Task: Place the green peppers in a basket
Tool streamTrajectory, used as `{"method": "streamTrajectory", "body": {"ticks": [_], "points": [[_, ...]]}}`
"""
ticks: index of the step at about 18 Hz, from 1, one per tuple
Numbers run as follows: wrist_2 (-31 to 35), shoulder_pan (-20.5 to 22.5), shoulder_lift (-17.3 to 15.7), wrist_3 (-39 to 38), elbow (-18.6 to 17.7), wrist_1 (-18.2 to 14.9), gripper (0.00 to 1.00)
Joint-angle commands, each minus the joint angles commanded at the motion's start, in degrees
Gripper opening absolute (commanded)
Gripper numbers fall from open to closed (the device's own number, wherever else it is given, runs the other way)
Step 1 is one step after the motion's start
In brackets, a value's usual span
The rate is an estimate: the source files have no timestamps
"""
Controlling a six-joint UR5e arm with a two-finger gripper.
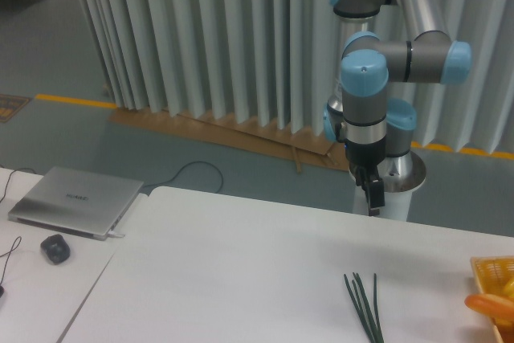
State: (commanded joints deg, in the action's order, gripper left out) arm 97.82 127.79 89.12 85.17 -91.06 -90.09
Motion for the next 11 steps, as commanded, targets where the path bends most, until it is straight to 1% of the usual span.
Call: {"method": "streamTrajectory", "body": {"ticks": [4, 6, 11], "points": [[-0.4, -0.1, 0.0, -1.2, 1.2, -1.5, 1.0], [-0.4, -0.2, 0.0, -6.0, 1.2, -1.7, 1.0], [-1.8, -0.3, 0.0, -6.3, 1.3, -1.5, 1.0]]}}
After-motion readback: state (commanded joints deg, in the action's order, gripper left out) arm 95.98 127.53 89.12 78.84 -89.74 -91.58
